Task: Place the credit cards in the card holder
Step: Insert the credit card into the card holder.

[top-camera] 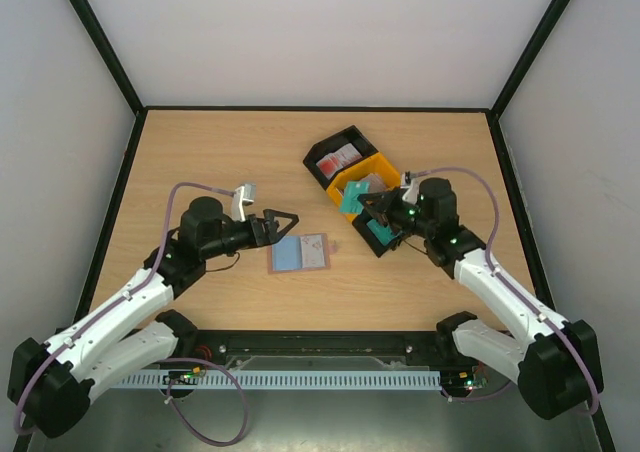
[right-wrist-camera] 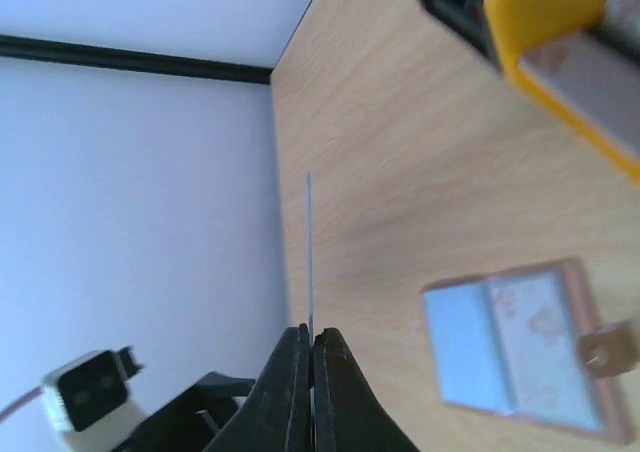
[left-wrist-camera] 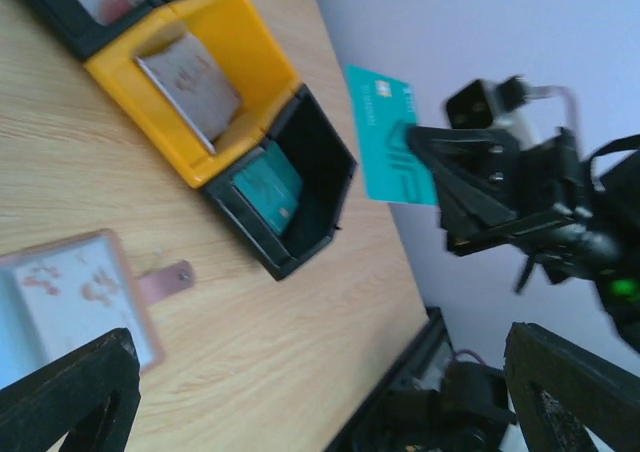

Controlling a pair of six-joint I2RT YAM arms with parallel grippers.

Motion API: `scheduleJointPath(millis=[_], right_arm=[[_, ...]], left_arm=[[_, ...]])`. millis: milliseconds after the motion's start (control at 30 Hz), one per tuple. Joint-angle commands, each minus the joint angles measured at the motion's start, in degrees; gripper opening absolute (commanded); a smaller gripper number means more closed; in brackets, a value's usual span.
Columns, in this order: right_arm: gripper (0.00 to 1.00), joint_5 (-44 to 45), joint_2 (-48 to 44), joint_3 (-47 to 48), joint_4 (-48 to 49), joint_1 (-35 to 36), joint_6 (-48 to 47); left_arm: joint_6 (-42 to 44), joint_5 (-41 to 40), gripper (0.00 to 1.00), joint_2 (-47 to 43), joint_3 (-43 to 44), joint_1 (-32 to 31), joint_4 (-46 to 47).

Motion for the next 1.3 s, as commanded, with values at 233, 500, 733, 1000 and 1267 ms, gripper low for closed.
scheduleJointPath(millis=[233,500,733,1000,1267], right_arm=[[0.02,-7.41,-0.27,-10.4,24.53,6.46,22.62],[0.02,-7.16,4.44,-10.27,19.65,11.37,6.1],[0.02,-2.45,10.25,-10.26,22.14,18.34,-2.26],[0.02,3.16,18.16,-8.67,22.71,22.35,-5.47],[0.05,5.34,22.89,-5.42,21.35,23.96,-10.01]], left_arm=[[-10.37,12.58,1.0,6.19,-0.01,-1.62,12.25],[-4.39,1.5,1.0,6.79,1.09,-1.29,-0.02],[0.67,2.88,1.0,7.88,-1.32,0.98,-2.18],[4.58,0.03,1.0,9.23,-4.71,4.76,-6.82],[2.63,-8.52,1.0,7.41,-6.62,7.1,-12.21]])
